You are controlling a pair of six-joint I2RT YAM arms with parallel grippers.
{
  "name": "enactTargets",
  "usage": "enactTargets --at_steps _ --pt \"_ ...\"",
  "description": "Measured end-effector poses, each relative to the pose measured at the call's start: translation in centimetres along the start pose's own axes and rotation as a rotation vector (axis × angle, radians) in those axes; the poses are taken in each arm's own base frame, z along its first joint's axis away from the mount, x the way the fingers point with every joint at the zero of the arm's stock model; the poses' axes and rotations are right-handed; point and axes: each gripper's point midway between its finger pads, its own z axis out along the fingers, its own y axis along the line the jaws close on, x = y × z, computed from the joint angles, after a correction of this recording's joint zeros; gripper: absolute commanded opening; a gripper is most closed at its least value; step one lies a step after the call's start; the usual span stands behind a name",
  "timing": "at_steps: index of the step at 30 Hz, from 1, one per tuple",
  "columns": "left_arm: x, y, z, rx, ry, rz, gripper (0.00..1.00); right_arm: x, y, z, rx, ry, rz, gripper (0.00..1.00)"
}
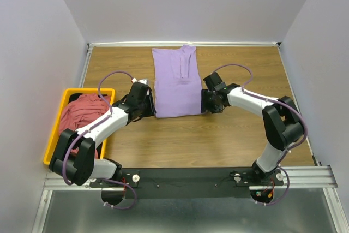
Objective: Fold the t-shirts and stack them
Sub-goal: Fold the tshirt
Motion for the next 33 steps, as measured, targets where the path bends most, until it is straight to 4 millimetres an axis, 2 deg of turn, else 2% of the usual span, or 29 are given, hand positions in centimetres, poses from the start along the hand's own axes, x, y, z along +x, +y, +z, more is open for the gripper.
enactTargets --at_steps 7,17,20,21,24,28,33 --pt "0.2 0.0 0.0 -0.006 0.004 0.005 0.42 -0.2 0.3 1.1 0.014 0.017 0.01 0.59" --pt "0.7 0.3 0.4 -0.018 0.025 0.013 0.42 0.4 0.3 1.8 0.061 0.011 0.005 0.46" --pt "0.6 0.3 0.4 -0.02 0.029 0.014 0.42 0.4 0.2 1.9 0.081 0.001 0.006 0.38" --pt "0.5 0.3 0.4 -0.02 0.029 0.014 0.42 0.4 0.2 2.0 0.087 -0.002 0.006 0.32" --pt "0.5 0.2 0.4 -0.021 0.029 0.014 0.42 0.3 0.5 2.1 0.088 -0.009 0.007 0.25" --pt "0.8 0.4 0.4 -0.029 0.042 0.016 0.42 0.1 0.9 2.3 0.087 -0.014 0.004 0.01" --pt "1.4 0.1 0.3 -0.028 0.057 0.021 0.43 0.0 1.0 2.3 0.089 -0.018 -0.009 0.01"
